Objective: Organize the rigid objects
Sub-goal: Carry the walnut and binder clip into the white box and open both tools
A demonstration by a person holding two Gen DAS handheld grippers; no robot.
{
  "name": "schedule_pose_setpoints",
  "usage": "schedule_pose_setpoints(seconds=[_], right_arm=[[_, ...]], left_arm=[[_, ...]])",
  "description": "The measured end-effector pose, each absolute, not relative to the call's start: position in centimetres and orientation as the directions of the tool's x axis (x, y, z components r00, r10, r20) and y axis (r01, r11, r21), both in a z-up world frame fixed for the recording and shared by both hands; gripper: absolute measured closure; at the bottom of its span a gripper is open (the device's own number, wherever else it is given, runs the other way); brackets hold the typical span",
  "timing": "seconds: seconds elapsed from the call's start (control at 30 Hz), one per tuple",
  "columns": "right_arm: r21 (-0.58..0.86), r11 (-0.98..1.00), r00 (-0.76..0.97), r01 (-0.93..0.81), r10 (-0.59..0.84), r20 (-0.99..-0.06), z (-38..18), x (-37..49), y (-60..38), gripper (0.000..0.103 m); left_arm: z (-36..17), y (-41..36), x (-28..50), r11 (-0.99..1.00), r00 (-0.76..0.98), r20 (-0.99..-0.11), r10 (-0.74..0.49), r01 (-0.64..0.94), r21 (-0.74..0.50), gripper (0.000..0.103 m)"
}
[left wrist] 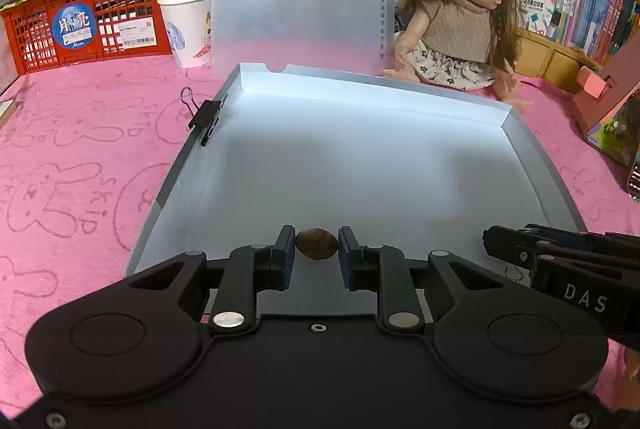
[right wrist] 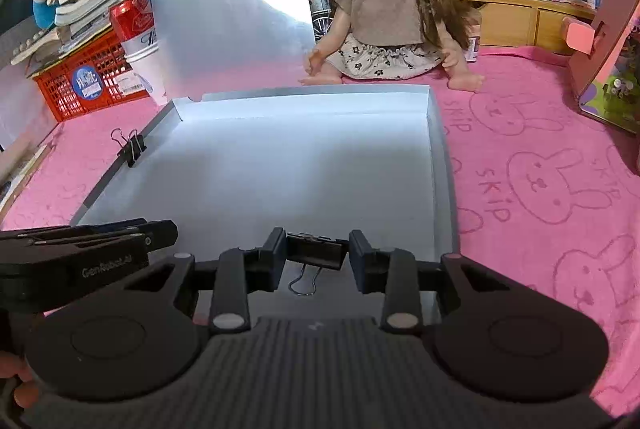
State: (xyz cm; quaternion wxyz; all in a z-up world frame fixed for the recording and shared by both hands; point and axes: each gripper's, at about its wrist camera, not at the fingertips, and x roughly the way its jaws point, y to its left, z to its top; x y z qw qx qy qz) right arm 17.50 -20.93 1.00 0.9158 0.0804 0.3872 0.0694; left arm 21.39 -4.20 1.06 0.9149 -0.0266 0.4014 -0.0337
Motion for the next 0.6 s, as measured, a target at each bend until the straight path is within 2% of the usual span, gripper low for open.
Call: schedule_pose_setpoints(seconds=[0.47,0.6], right_arm=[[0.16,0.984,0.687,-0.083,0.172,-0.706,0.33,17.58,-20.07,0.064],[0.16,0.984,0.688,-0.081,0.171,-0.705,0.32,17.52,-20.02,0.061]], left_arm=[[0.77,-4.7,21.2,0.998,0.69,-0.721,-0.061,0.05,-0.038,0.081],[0.87,-4.63,21.07,0.998,0.691,-0.72,-0.067,0.053,-0.042,0.08]])
